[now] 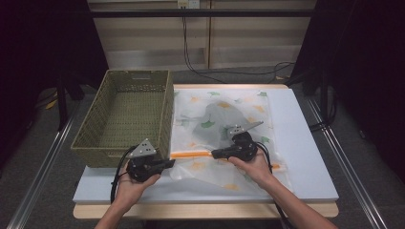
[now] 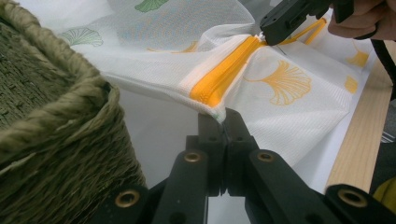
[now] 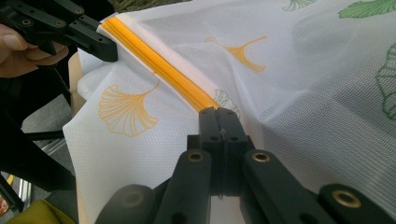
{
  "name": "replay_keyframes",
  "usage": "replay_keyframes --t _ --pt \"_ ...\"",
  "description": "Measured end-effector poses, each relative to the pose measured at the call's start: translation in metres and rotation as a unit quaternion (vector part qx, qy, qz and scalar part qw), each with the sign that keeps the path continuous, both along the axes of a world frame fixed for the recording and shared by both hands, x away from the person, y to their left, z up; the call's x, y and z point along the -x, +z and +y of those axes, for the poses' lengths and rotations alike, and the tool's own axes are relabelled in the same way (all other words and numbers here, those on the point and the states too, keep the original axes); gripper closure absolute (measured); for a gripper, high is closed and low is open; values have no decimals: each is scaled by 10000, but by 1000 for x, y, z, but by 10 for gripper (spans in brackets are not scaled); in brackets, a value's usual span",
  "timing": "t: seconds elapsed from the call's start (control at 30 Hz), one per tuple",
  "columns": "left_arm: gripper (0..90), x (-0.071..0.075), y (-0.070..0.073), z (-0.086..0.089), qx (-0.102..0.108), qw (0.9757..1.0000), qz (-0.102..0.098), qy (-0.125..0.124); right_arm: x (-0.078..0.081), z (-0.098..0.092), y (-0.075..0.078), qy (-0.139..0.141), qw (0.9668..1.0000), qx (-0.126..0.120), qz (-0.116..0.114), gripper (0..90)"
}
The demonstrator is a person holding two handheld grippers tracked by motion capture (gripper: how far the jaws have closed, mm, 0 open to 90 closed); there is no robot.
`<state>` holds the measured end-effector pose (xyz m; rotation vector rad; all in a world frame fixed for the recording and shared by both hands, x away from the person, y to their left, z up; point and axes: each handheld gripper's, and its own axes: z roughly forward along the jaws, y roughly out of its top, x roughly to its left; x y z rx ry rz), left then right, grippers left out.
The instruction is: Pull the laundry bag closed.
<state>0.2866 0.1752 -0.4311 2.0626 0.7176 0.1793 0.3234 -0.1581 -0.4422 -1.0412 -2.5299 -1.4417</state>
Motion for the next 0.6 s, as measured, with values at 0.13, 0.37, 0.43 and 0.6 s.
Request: replay_keyframes --t 0.13,0.37,0.43,0.6 --pt "884 -1 -1 0 44 10000 41 -17 0 0 -3 5 10000 10 14 900" --pt "884 1 -1 1 6 10000 39 21 0 -3 -3 -18 10000 -7 4 900" --pt "884 1 0 2 23 10000 26 18 0 -3 -3 -34 10000 15 4 900" --pt "884 0 -1 3 18 10000 29 23 0 -5 -3 -38 10000 -19 12 900"
